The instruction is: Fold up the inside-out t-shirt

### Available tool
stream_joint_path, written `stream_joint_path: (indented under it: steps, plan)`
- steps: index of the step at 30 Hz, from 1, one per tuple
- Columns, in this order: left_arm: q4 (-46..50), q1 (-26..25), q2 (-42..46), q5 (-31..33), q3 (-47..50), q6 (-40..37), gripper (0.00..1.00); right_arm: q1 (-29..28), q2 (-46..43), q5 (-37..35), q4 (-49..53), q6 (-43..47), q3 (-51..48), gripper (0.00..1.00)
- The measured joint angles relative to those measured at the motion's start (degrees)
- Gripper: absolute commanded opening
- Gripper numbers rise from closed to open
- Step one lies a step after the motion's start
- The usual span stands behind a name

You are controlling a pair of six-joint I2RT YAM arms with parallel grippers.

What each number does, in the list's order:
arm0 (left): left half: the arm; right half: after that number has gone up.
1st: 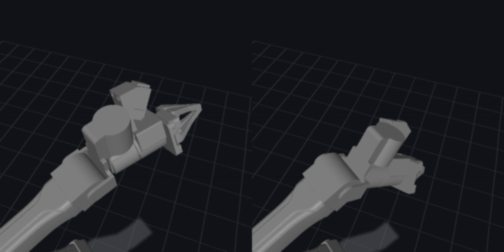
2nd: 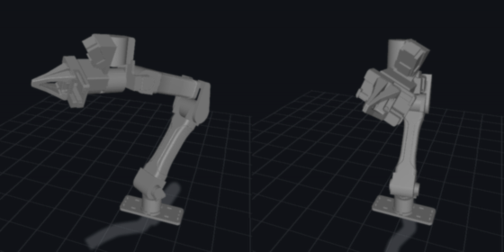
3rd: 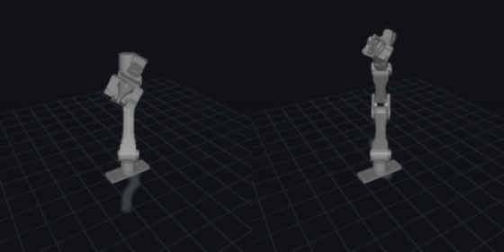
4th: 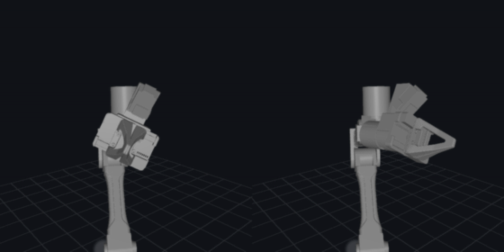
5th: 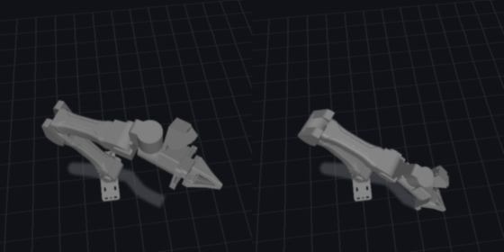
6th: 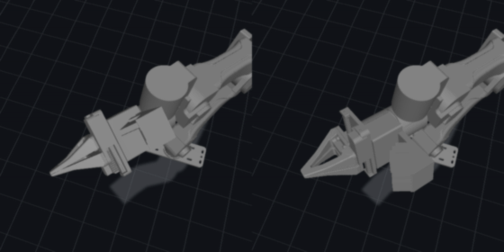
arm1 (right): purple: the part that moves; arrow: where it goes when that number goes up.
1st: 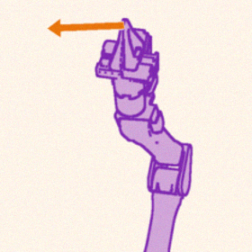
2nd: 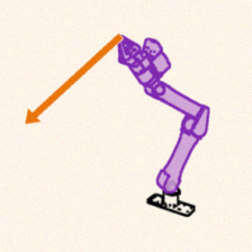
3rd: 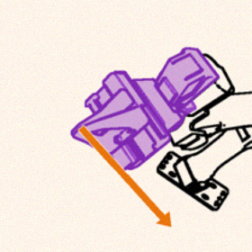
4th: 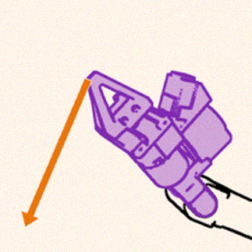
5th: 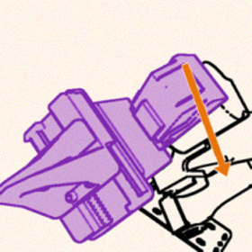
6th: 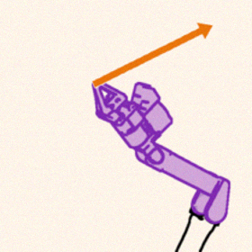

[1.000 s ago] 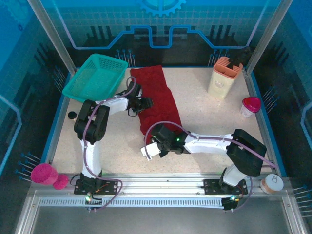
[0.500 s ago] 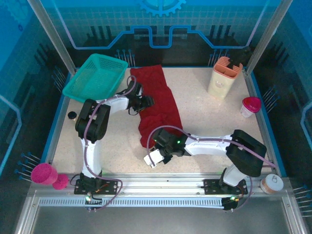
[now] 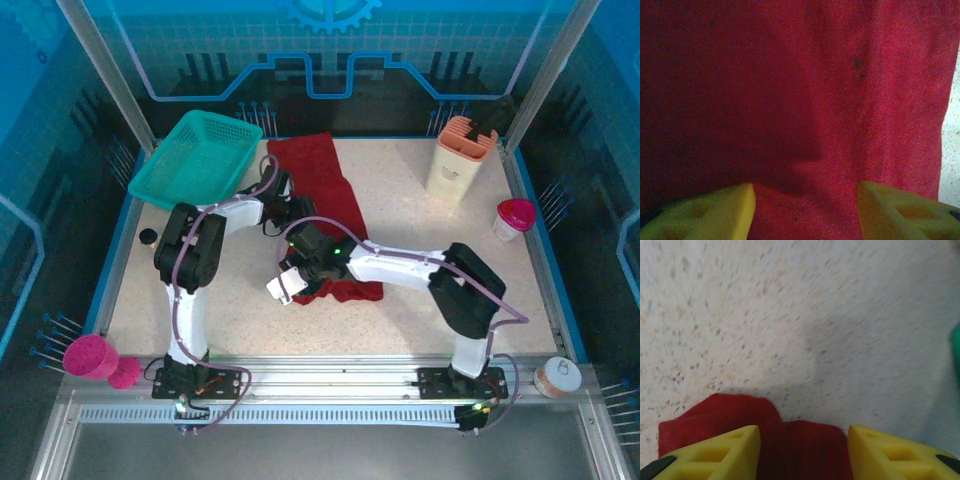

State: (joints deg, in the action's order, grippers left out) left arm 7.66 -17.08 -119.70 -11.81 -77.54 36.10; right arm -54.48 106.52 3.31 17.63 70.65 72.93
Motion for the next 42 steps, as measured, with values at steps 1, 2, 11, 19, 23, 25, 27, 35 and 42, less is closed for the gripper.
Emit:
stream_joint_path:
  steps: [1, 2, 11, 19, 23, 25, 27, 35, 42]
  plan:
    - [-0.22, 0.00, -0.07, -0.02, 0.00, 0.00, 0.58, 0.09, 1.44, -0.74, 1.27, 0.35, 0.92, 0.47]
    - [-0.39, 0.02, -0.15, -0.02, 0.00, 0.00, 0.58, 0.15, 3.02, -1.77, 2.67, 0.61, 1.88, 0.40]
    - [-0.92, 0.04, -0.26, -0.04, -0.04, -0.04, 0.58, -2.34, 0.50, -6.99, 8.24, 3.82, -0.85, 0.00]
    - [-0.94, 0.07, -0.28, -0.04, -0.04, -0.04, 0.58, -7.58, -12.17, -9.01, -0.46, 6.84, -16.39, 0.00]
    - [-0.92, 0.07, -0.26, -0.04, -0.04, -0.09, 0.58, -11.21, -12.92, -9.77, -6.21, 7.17, -24.65, 0.00]
    - [-0.90, 0.09, -0.28, -0.07, -0.07, -0.11, 0.58, -12.72, -12.87, -10.97, -8.85, 7.17, -26.69, 0.00]
    - [-0.57, 0.11, -0.37, -0.07, -0.35, -0.24, 0.58, -14.16, -12.85, -12.39, -13.03, 7.17, -28.06, 0.04]
    - [0.09, 0.15, -0.83, -0.46, -1.18, -1.88, 0.58, -18.78, -14.64, -9.75, -22.16, 0.42, -30.45, 0.25]
    - [1.07, 0.44, 1.79, -0.79, 1.07, -6.69, 0.62, -13.94, -32.30, -3.15, -31.54, -21.68, -38.18, 0.66]
